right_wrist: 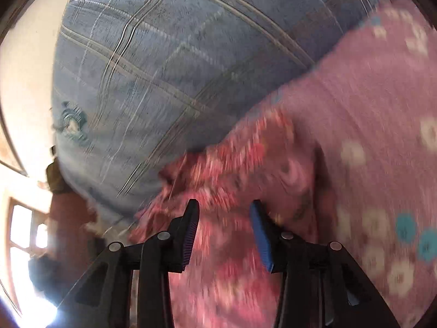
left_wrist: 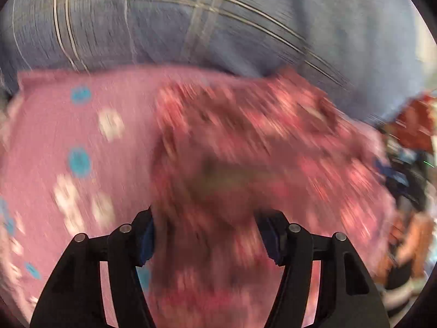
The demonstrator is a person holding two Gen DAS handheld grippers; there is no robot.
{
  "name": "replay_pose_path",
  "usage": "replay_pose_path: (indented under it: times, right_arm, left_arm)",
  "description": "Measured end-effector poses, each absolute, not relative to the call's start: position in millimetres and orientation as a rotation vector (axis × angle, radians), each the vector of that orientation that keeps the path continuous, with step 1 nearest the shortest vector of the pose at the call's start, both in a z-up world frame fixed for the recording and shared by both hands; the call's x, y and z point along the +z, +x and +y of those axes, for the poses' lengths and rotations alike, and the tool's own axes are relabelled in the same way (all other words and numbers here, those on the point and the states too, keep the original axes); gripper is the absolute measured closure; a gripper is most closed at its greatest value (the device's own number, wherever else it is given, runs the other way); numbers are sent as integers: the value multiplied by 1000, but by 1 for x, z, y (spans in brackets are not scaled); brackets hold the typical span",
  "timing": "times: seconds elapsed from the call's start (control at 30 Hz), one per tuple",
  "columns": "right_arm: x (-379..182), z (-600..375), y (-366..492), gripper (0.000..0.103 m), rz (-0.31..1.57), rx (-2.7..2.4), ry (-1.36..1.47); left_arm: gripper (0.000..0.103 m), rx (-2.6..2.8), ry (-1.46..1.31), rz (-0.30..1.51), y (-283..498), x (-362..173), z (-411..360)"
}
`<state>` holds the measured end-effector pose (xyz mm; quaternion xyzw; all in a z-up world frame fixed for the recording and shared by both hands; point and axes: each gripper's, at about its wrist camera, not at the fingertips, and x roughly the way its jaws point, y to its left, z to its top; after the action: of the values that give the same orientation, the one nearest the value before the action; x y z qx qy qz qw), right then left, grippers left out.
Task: Fold small clothes
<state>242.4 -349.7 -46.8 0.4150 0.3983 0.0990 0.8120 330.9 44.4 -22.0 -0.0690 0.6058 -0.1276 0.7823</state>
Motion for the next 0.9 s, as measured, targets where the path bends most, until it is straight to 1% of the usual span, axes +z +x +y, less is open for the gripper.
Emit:
replay_pose_path:
  times: [0.03,0.07,0.13,0.2,0.23,0.27,0.37,0.5,0.6,0.67,0.73,0.77,0.8,0.83,0.9]
  right_arm:
    - [-42,-352,247,62,815,177,882]
    - [-36,-357,249,62,770,149,909]
    - [-26,-369,248,61,669,154,994]
    - [-17,-376,244,56,652,138,956]
    - [-14,-381,241,53,666,122,906]
    - [-14,-383,239,52,677,107,878]
    - [-22,-397,228,52,724,54,818]
    - [-45,-406,228,52,786,12,837]
    - [-51,-398,240,52,806,17,829]
    - [-51,-387,255,50,838,1,770]
    - [-51,-377,265,52,862,-24,718]
    - [-50,-372,269,67,872,-37,686]
    - [-48,-366,273,86,886,-41,629]
    - [-42,-359,274,96,885,-37,567]
    - [-21,-351,270,97,815,-28,494]
  left_arm:
    - [49,-199,-157,1306,344,-19,47]
    - [50,-164,-202,1293,354,-13,54]
    - [50,-122,-357,1243,363,2,80]
    - [48,-103,-439,1199,362,12,106]
    - [48,-107,-441,1201,360,12,112]
    - [47,-121,-433,1209,356,9,120]
    - [45,-168,-407,1256,347,-5,127]
    - [46,-224,-418,1323,341,-26,117]
    - [45,-264,-456,1324,343,-29,108]
    - [43,-278,-458,1322,344,-31,98]
    - [45,-258,-415,1303,341,-28,91]
    - [69,-247,-383,1283,344,-24,87]
    - [87,-246,-336,1260,342,-19,82]
    - [97,-248,-300,1253,342,-15,77]
    - [98,-235,-272,1210,342,-3,79]
